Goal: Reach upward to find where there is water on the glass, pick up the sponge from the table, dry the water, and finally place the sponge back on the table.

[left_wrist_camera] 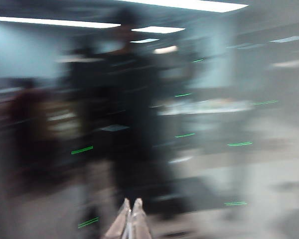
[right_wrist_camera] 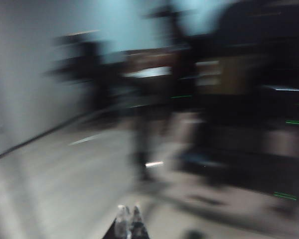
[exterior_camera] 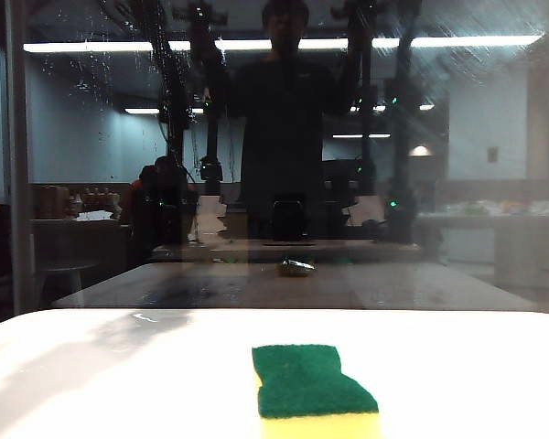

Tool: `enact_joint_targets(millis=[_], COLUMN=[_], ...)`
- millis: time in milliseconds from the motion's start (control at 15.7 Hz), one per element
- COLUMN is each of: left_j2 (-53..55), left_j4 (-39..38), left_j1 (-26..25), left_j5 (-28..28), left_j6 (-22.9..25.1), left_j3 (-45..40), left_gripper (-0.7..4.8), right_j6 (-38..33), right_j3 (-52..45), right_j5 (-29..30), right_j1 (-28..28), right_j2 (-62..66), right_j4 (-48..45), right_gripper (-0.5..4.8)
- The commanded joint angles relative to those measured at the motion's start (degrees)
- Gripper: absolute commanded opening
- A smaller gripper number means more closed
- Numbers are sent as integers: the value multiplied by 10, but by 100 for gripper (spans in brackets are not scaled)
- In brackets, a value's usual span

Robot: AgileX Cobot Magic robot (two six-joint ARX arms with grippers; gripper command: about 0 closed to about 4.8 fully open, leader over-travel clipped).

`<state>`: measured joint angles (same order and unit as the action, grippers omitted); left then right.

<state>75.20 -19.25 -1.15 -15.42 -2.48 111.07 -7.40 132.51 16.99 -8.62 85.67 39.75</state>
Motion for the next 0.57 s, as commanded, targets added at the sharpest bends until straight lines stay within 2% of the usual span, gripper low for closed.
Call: enact_joint_targets(millis=[64,191,318,446,573], left_j2=[-2,-2,-2,-2,-2], left_j4=[-32,-44,-53,-65,-80], left_j1=[0,0,0,0,0], left_j5=[108,116,115,86,30], left_j6=[54,85,85,85,85], left_j3=[3,3,3,3,3], left_gripper=[-5,-5,-5,-5,-5], right_j6=[22,69,75,75,75], right_j3=[3,3,3,3,3], right_j5=[-98,-139,-160,-160,-158], right_j1=[0,0,0,0,0], right_j2=[-2,-2,-3,-2,-2], right_j4=[-10,-7,4,19,25], right_gripper=[-6,-6,-6,-6,-6])
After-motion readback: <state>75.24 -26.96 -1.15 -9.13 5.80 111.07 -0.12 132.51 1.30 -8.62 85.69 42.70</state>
